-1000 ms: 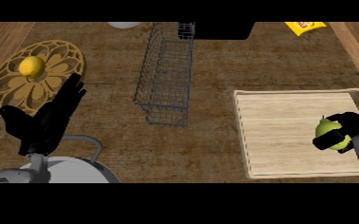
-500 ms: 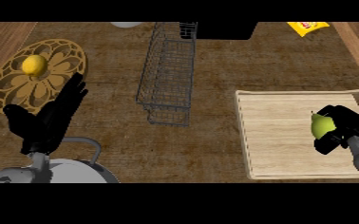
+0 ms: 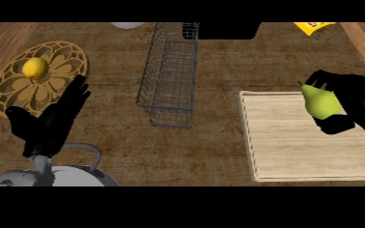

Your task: Pick the pear from the tray and place it in the tiered basket

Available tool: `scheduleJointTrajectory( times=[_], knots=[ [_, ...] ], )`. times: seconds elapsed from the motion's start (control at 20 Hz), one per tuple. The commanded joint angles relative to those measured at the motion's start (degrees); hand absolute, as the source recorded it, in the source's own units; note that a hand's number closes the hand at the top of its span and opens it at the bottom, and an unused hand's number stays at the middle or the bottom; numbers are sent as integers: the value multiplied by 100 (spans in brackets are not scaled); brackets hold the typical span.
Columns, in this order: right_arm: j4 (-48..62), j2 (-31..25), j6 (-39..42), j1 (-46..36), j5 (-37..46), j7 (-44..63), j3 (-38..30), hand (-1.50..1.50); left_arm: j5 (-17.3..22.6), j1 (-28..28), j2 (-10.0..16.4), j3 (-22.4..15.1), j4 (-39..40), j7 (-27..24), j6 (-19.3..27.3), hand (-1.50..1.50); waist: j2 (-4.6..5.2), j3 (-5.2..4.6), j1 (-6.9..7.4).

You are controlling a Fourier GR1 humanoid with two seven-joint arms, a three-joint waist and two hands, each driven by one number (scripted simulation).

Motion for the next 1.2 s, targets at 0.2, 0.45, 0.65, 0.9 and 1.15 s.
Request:
scheduleJointTrajectory(
  times=[0.2,0.45,0.65,0.9,1.15],
  knots=[
    [-501,543,-1116,132,-1319,-2131,-1328,150,32,179,16,152,-1,-149,-37,0,-16,-12,-124],
    [-1173,356,-113,-114,-1974,-1981,-1788,150,-61,225,-103,122,-46,-96,-43,0,-5,-30,-50],
    [-1879,432,368,-423,-1965,-1108,-1776,150,-102,-27,-12,178,-243,336,-93,0,-6,-31,-33],
    [-2253,896,749,-1382,-1798,101,-1472,150,-318,-120,-262,94,29,129,-54,0,2,-34,-5],
    [-2216,1980,565,-2383,-1019,1435,-569,150,-330,256,-232,98,-316,113,-146,0,-5,-38,86]
  ],
)
